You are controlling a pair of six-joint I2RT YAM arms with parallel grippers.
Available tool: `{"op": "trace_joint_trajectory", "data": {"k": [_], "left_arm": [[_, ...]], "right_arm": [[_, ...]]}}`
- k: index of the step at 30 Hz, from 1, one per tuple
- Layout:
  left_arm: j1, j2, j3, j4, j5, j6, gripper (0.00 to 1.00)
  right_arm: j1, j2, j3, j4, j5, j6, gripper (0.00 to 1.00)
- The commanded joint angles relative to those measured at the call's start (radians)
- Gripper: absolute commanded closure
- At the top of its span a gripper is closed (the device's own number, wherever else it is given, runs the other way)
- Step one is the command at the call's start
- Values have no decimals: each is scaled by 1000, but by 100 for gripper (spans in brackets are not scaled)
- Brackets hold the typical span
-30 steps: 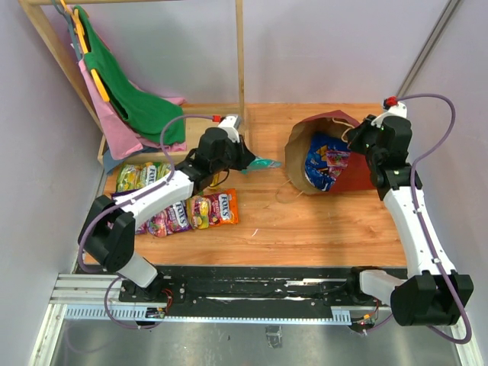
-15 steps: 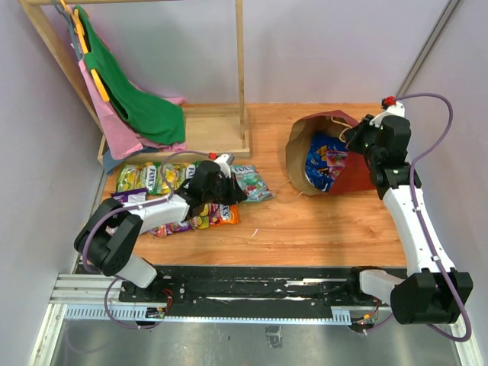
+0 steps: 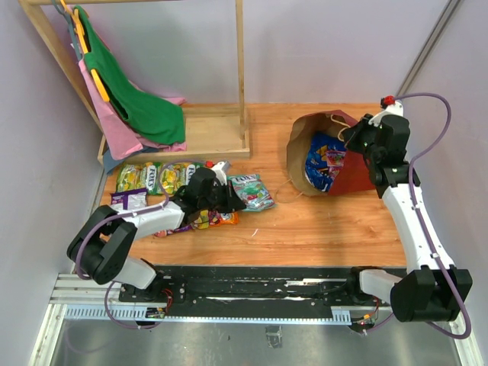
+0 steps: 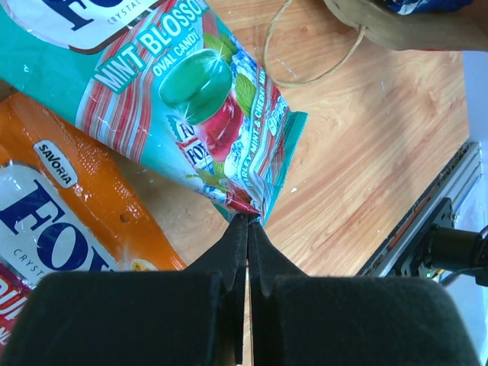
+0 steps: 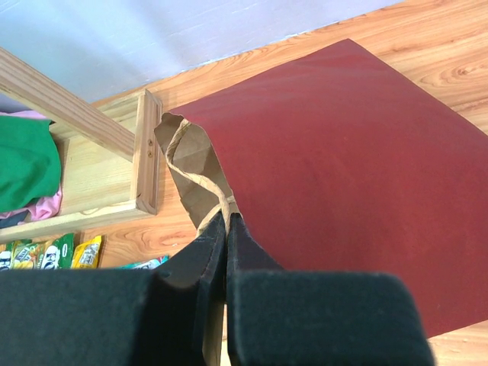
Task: Take the snacks out of the paper bag
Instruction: Place the snack at the center of the board.
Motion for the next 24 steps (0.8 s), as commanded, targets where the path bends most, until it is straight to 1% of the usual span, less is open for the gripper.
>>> {"op": "trace_joint_trajectory", "data": {"k": [1,4,5,6,9,10,11,14,17,21,24], "left_arm": [[2,-11,12,-52,14,24,100],[15,9,29,-80,-15,36,99],[17,16,37,-92,-38,40,87],[19,17,47,-110,-64,48,73],[19,-19,62,-145,-131,63,25],[19,-46,61,-142,-148,66,6],[19,-80,61,-138,-163,66,1],[16,-173,88,-129,-177,71,0],[-15,-190,154,-124,-176,92,0],[-99,-102,281,-133,-219,143,0],[-111,-22,381,-150,-242,179,0]], "right_arm": [[-2,8,10,36,-13,5,99],[1,9,9,36,-14,3,99],[1,9,10,35,-14,3,99],[1,9,11,34,-14,0,99],[1,8,12,31,-14,-9,99],[1,9,12,31,-16,-13,99],[1,11,15,31,-19,-17,99],[1,26,22,38,-59,-19,99],[7,45,26,57,-133,-16,99],[44,51,22,74,-159,-33,99],[79,52,34,62,-153,-62,99]]}}
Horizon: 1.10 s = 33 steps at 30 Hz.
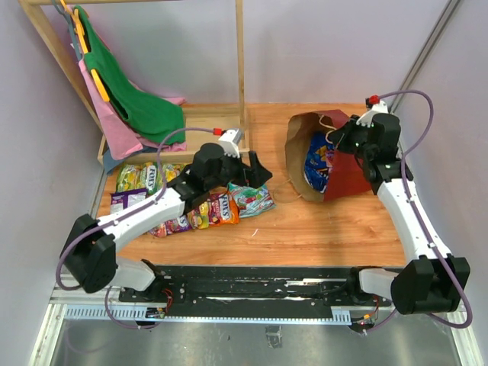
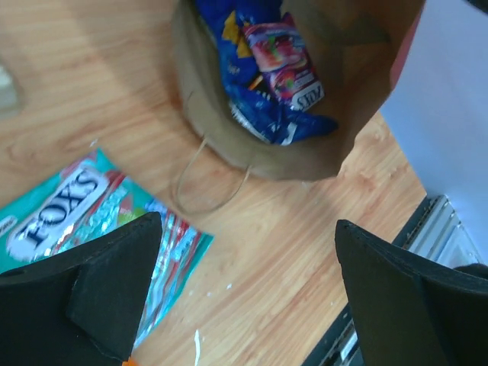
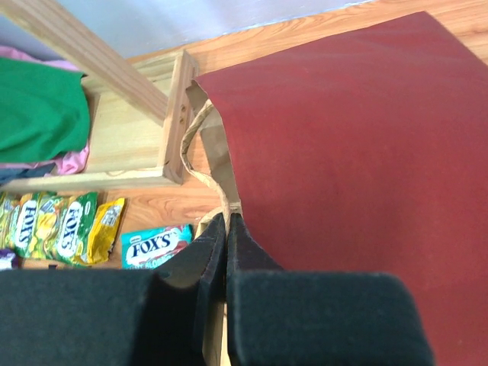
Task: Take the snacks out of the paper bag
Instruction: Place the snack at the center of the board, then adjust the paper bag at the center of the board.
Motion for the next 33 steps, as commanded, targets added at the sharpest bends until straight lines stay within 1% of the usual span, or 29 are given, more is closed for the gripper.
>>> {"op": "trace_joint_trajectory", "data": {"k": [1,3,8,10,13,14,16,19,21,23,25,26,28,31,33], "left_arm": [[-20,101,118,-9,-59,84,0],[-21,131,183,-22,-104,124,0],[-20,252,400,-108,-299,253,0],[-19,317,480,-114,-314,305,0],[-18,454,605,-115,-303,416,0],[-17,498,651,-128,-314,435,0],[-14,582,742,-170,-303,481,0],[-12,651,792,-165,-221,556,0],[-12,673,783,-135,-115,630,0],[-12,684,755,-99,-56,698,0],[-9,687,733,-80,-65,746,0],[-5,685,723,-74,-81,760,0],[16,680,709,-67,-90,749,0],[68,649,680,-54,13,677,0],[87,598,601,14,70,656,0]], "right_arm": [[59,-4,40,29,-30,-64,99],[72,-11,49,11,-25,-75,99],[73,-30,48,-14,1,-76,99],[71,-37,47,-26,21,-77,95],[71,-59,41,-40,52,-80,92],[71,-70,40,-50,70,-81,86],[69,-98,32,-67,105,-85,61],[64,-142,5,-77,148,-60,26],[61,-168,-37,-57,154,7,11],[59,-191,-90,-32,140,58,5],[58,-215,-125,-40,151,84,2],[59,-225,-140,-60,183,90,0],[58,-251,-165,-110,250,94,2],[38,-303,-217,-195,381,137,2],[2,-356,-279,-215,441,205,2]]}}
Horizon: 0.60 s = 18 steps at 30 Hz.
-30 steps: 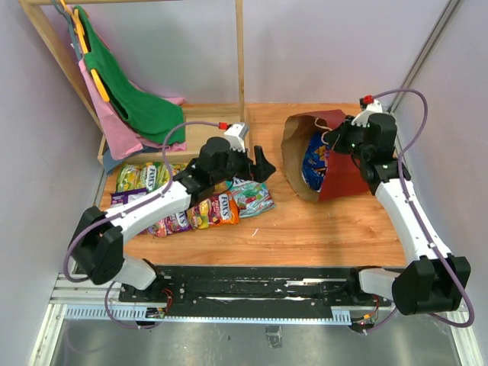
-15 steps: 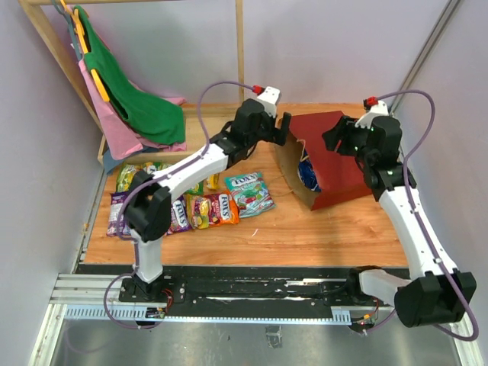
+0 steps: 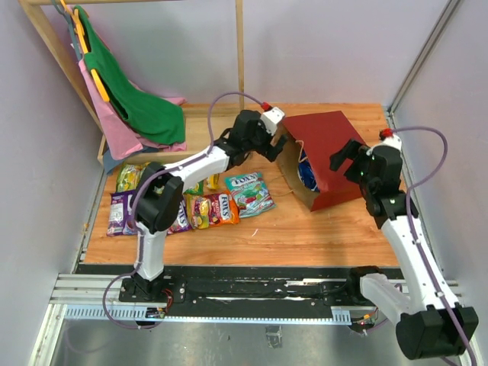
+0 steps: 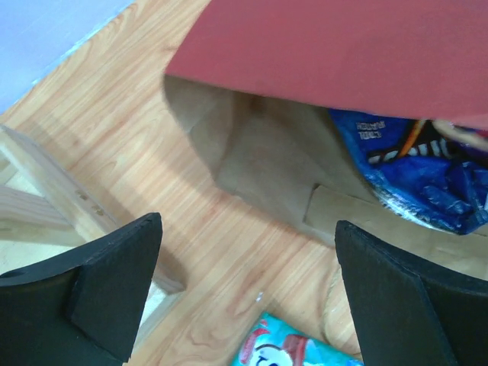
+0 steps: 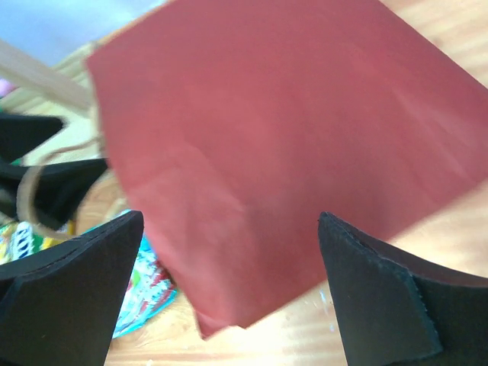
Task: Take the snacks out of the paper bag
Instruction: Adjust the paper bag at the center of the board.
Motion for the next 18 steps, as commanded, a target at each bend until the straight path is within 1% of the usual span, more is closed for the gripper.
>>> {"op": "trace_joint_trajectory", "data": {"k": [1,2,4,6,8,12,18], "left_arm": [[61,-124,-127,147,129,-27,0],[61,-147,-156,179,135,-28,0],[61,-188,-191,192,142,-31,0],[61,-212,-207,186,142,-30,0],[61,-234,-219,179,138,-27,0],[61,-283,-265,187,143,-29,0],[61,-338,-334,193,137,-24,0]], "right_arm": [[-73,-118,-107,-90,195,156,2],[-96,-141,-129,-92,197,191,2],[-115,-147,-146,-113,208,238,2],[-123,-118,-145,-132,204,277,2],[-144,-84,-149,-133,166,311,2],[-179,-15,-171,-54,76,352,1],[-182,48,-198,-20,40,397,1]]}}
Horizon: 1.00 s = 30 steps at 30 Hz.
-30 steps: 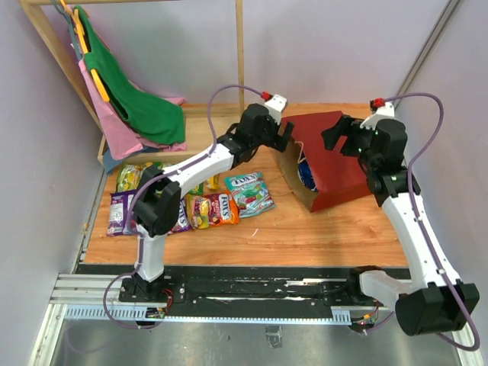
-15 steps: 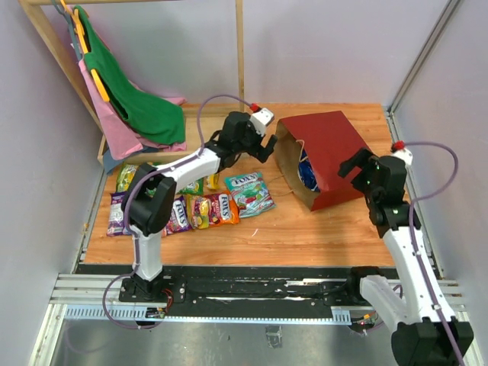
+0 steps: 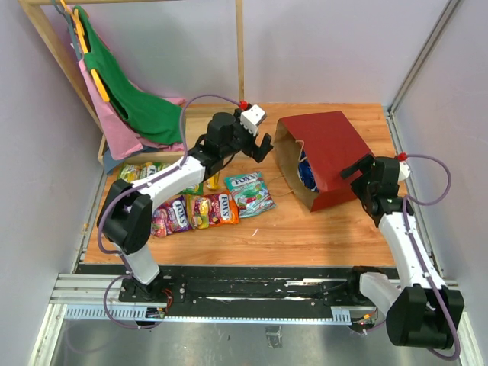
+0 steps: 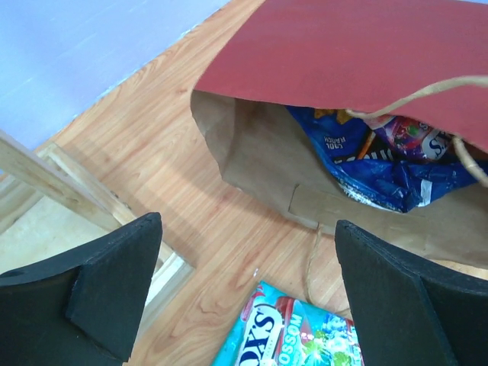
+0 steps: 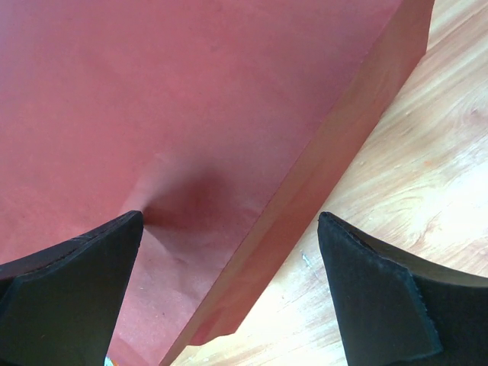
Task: Take the snacks out of the paper bag
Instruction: Adjust the paper bag at the center of the board.
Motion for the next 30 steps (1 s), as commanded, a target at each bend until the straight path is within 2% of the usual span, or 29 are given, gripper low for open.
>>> {"op": "trace_joint_trajectory", "data": {"k": [1,4,8,18,22,26,30], "left_arm": [[0,-47,-52,33,0,6,0],[0,-58,-73,42,-6,5,0],[0,-61,-83,41,-17,9,0],[0,-67,-107,52,-49,11,0],[0,-68,-111,53,-58,12,0],[0,-76,-118,54,-66,13,0],[0,-91,-126,55,-72,16,0]], "right_arm": [[-16,17,-37,52,-36,72,2],[-17,25,-93,120,-47,112,6],[-19,40,-150,211,-51,150,18],[-33,48,-178,269,-36,160,58],[-44,41,-175,270,-35,151,79],[-57,37,-167,268,-47,129,87],[-79,45,-144,272,-67,84,92]]}}
